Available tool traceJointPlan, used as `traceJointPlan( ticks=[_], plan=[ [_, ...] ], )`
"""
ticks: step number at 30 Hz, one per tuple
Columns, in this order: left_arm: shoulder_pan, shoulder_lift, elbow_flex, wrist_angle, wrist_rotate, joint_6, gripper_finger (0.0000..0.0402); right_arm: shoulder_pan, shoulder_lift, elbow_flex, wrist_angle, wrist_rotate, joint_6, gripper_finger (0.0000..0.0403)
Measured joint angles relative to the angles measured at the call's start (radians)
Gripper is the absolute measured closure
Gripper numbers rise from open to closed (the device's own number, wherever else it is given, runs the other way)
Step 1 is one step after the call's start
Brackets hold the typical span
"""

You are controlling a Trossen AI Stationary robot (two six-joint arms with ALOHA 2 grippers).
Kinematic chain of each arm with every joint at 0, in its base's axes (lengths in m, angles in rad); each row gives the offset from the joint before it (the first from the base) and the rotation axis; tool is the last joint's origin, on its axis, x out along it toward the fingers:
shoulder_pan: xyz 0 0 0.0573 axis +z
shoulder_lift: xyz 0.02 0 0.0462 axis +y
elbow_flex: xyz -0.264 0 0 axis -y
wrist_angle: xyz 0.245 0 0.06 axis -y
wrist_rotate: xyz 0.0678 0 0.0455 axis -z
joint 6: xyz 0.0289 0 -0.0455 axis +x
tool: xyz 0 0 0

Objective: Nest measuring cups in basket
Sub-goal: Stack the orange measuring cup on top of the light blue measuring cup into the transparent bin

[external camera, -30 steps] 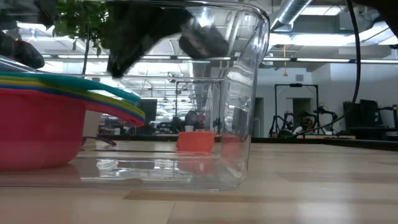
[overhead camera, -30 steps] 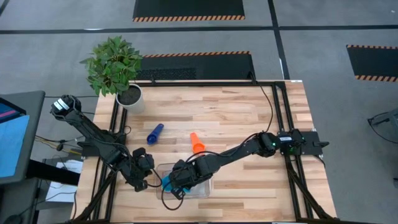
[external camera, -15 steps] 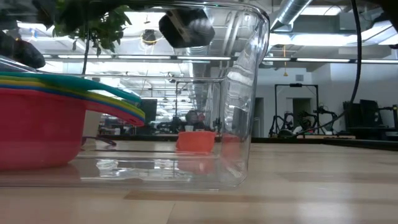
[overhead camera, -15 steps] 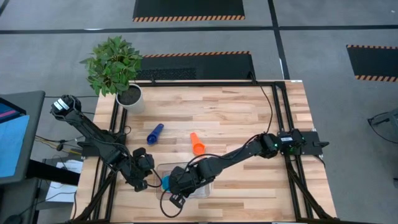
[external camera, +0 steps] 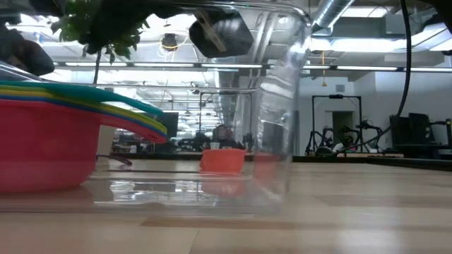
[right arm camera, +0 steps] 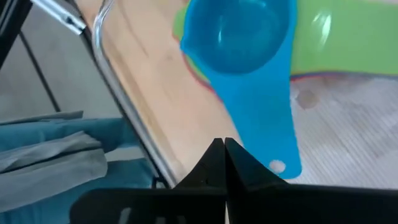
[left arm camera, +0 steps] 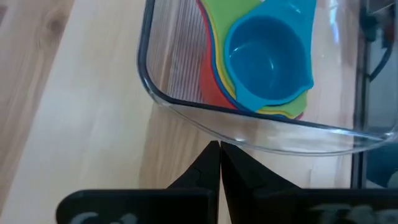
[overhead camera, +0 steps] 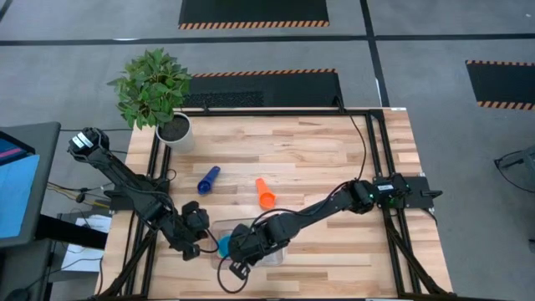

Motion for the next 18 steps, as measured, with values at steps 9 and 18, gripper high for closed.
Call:
traceJointPlan(
  ticks=[9,18],
  plan=[
    [0.000,0.000,0.000,-0.085,0.015,-0.004,0.0401,-0.023,-0.024,0.025,-0.037,0.128,-0.008,0.0387],
    [-0.009,0.000,0.000,-0.091,0.045,-0.056,0.0401,-0.028,-0.028,0.025,-0.067,0.242,-0.008,0.0394]
  ],
)
